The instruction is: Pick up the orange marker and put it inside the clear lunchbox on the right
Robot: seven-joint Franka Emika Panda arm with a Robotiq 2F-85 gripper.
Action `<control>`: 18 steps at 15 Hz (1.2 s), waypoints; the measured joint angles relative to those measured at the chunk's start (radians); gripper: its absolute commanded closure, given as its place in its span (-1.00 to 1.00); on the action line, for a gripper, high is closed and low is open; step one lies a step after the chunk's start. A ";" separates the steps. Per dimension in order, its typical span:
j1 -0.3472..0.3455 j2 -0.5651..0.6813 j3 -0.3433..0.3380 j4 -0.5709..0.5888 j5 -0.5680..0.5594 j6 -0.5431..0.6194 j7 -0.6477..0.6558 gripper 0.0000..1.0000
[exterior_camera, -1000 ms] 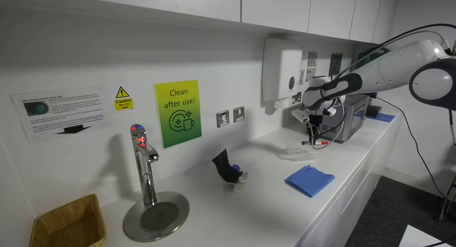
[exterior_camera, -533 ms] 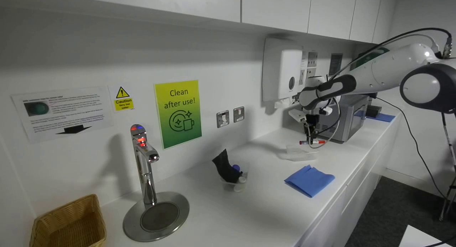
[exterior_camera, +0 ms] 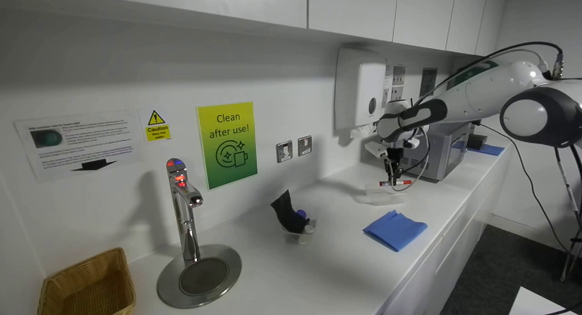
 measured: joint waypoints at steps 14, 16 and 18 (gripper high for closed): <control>0.019 0.074 0.007 0.068 0.000 0.000 -0.017 0.89; 0.023 0.083 0.008 0.079 0.000 0.000 -0.024 0.89; 0.026 0.090 0.009 0.089 0.000 0.000 -0.028 0.89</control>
